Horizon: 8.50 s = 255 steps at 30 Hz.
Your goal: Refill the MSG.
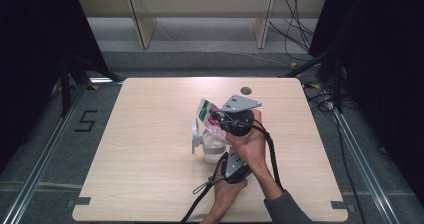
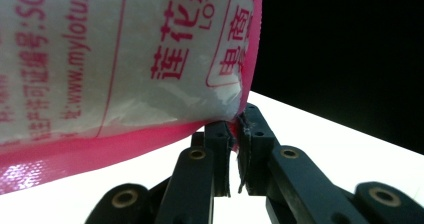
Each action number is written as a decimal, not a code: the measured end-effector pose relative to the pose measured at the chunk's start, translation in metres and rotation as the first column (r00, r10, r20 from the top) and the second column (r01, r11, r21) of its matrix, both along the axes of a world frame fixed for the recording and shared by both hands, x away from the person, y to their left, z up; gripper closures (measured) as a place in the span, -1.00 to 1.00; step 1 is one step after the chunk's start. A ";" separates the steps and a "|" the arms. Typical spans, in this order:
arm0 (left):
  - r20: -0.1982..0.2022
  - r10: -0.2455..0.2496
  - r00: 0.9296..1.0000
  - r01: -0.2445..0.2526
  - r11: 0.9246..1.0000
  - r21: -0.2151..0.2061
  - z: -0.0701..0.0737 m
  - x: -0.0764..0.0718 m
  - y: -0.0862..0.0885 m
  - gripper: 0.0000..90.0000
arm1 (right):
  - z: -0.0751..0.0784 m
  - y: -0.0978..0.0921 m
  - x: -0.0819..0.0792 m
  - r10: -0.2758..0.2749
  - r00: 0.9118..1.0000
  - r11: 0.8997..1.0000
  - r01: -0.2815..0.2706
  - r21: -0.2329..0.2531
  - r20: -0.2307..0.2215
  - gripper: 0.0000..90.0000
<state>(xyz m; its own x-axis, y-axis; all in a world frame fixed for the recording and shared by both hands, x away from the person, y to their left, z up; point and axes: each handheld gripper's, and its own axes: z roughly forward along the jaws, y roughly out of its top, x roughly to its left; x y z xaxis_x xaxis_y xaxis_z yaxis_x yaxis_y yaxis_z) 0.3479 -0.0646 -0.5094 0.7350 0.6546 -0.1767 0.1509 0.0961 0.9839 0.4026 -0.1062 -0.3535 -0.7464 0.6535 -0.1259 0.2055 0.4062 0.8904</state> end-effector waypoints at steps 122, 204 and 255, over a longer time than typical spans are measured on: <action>0.007 -0.022 1.000 0.021 0.995 0.097 0.006 0.009 0.006 0.86 | 0.001 0.010 -0.001 0.049 0.999 0.998 -0.049 -0.042 0.002 1.00; 0.013 -0.028 1.000 0.026 0.994 0.104 0.011 0.010 0.004 0.85 | 0.006 0.010 0.002 0.078 0.997 0.996 -0.077 -0.054 0.017 1.00; 0.014 -0.012 1.000 0.010 0.990 0.140 0.004 0.001 0.017 0.84 | 0.023 -0.022 -0.003 0.114 0.993 0.989 -0.111 0.101 -0.021 1.00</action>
<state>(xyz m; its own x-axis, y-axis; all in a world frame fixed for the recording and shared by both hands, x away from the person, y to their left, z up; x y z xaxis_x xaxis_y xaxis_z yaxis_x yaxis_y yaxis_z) 0.3489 -0.0478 -0.5057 0.7441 0.6641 -0.0731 0.1366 -0.0442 0.9896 0.3997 -0.1282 -0.3309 -0.8181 0.5735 -0.0434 0.1881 0.3381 0.9221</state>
